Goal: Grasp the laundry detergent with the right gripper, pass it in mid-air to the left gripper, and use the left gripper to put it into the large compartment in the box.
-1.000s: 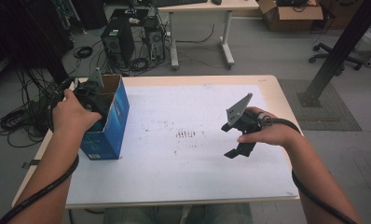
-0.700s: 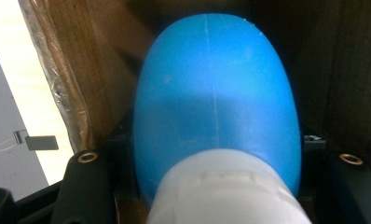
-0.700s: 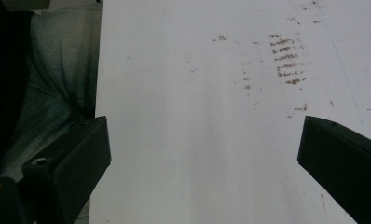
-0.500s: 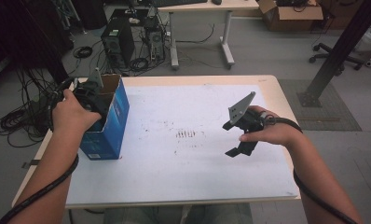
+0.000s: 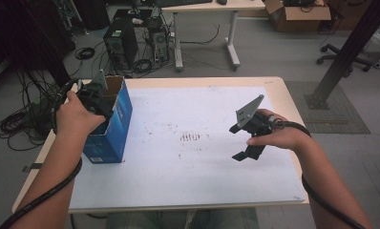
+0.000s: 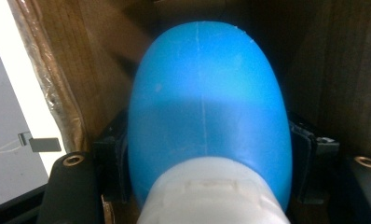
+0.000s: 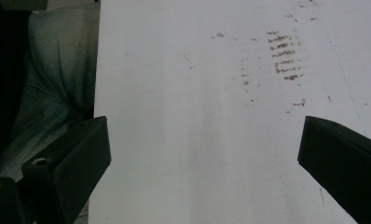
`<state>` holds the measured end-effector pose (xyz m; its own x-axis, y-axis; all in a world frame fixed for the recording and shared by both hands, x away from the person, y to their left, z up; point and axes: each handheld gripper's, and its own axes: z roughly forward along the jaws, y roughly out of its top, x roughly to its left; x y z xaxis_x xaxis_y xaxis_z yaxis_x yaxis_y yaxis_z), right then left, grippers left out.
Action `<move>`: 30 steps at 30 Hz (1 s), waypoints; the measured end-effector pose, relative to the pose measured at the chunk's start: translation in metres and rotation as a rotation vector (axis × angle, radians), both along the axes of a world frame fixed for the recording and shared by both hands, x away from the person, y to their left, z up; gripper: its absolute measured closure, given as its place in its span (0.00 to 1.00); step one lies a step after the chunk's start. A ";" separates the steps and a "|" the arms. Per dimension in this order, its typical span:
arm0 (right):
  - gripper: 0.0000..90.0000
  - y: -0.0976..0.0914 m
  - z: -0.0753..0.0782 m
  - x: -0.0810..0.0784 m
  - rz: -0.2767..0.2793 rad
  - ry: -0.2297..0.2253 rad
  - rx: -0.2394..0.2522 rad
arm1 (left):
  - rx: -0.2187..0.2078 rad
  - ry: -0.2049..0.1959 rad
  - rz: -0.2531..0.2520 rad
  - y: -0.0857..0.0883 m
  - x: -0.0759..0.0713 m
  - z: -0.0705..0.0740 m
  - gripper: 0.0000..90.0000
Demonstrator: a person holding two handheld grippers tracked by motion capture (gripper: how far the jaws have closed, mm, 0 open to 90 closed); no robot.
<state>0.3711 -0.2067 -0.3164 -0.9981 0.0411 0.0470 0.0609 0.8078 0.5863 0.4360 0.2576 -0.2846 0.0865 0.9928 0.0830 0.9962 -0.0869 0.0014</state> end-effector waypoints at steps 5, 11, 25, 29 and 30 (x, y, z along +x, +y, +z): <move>0.03 0.000 0.000 0.000 0.000 -0.001 0.000 | 0.003 -0.004 0.006 -0.001 -0.001 0.003 0.33; 0.03 0.000 0.001 0.000 0.002 -0.003 0.006 | 0.020 -0.014 0.006 -0.004 -0.003 0.011 0.32; 0.03 -0.006 0.004 -0.004 -0.001 -0.011 0.023 | 0.028 -0.016 -0.003 -0.007 -0.009 0.028 0.28; 0.03 -0.007 0.005 -0.005 -0.003 -0.014 0.025 | 0.031 -0.021 -0.006 -0.008 -0.010 0.032 0.26; 0.03 -0.008 0.005 -0.005 -0.003 -0.014 0.026 | 0.035 -0.022 -0.006 -0.008 -0.010 0.033 0.25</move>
